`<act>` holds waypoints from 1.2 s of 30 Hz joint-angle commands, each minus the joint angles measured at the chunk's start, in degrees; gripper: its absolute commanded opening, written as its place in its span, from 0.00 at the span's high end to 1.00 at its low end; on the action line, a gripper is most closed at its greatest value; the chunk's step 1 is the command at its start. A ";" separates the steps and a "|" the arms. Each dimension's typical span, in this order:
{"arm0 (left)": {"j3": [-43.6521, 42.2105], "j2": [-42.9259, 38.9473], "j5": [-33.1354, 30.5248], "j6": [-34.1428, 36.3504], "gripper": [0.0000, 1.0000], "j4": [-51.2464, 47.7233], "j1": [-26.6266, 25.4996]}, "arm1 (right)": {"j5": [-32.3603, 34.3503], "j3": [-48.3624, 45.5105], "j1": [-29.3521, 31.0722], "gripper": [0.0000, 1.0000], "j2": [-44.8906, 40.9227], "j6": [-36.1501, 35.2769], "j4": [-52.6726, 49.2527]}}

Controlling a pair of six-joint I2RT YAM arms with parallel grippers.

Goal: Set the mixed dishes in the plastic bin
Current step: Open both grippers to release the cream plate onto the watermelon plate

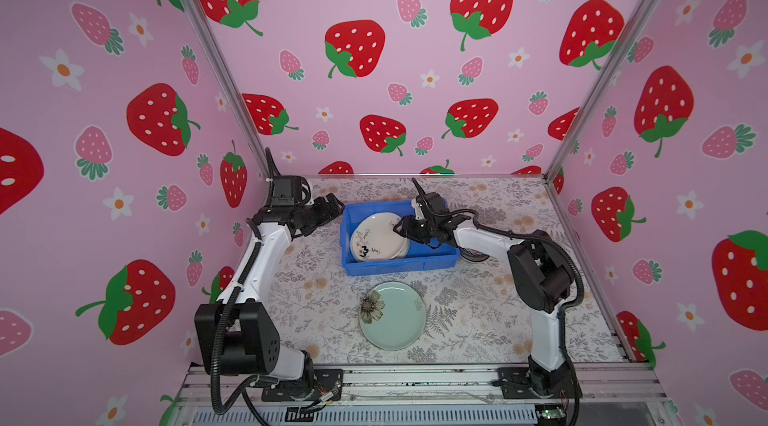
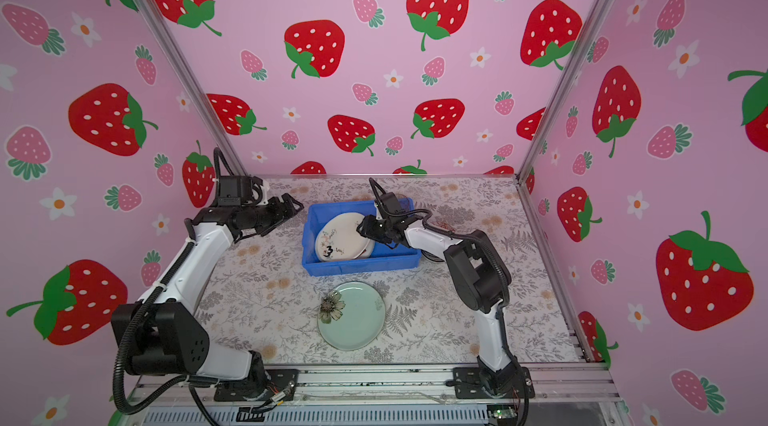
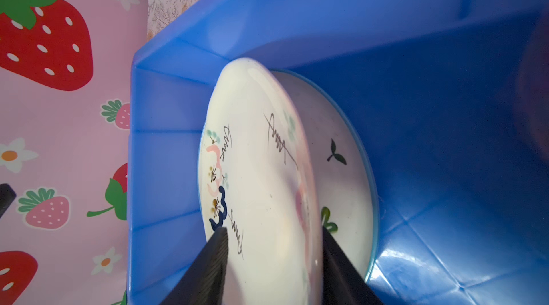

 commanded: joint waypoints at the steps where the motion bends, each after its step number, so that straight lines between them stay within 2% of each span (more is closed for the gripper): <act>1: -0.68 0.46 0.76 0.27 0.04 0.73 0.37 | 2.17 1.86 0.42 0.40 0.11 -1.27 -1.05; 6: -0.77 0.65 0.94 0.21 0.04 0.71 0.35 | 3.29 1.51 0.65 0.34 0.12 -2.53 -2.60; 23: -1.14 0.57 0.61 0.46 0.04 0.53 0.35 | 10.99 2.97 2.77 0.28 -2.53 -7.13 -7.40; 26: -1.25 0.56 0.56 0.42 0.04 0.44 0.35 | 12.00 3.74 3.84 0.21 -3.83 -9.27 -8.01; 30: -1.38 0.31 0.76 0.37 0.04 0.35 0.35 | 15.33 5.56 5.87 0.00 -6.12 -12.92 -11.51; 36: -1.73 -0.48 0.48 -0.81 0.04 0.12 0.33 | 17.98 4.59 8.00 0.01 -12.29 -16.03 -14.51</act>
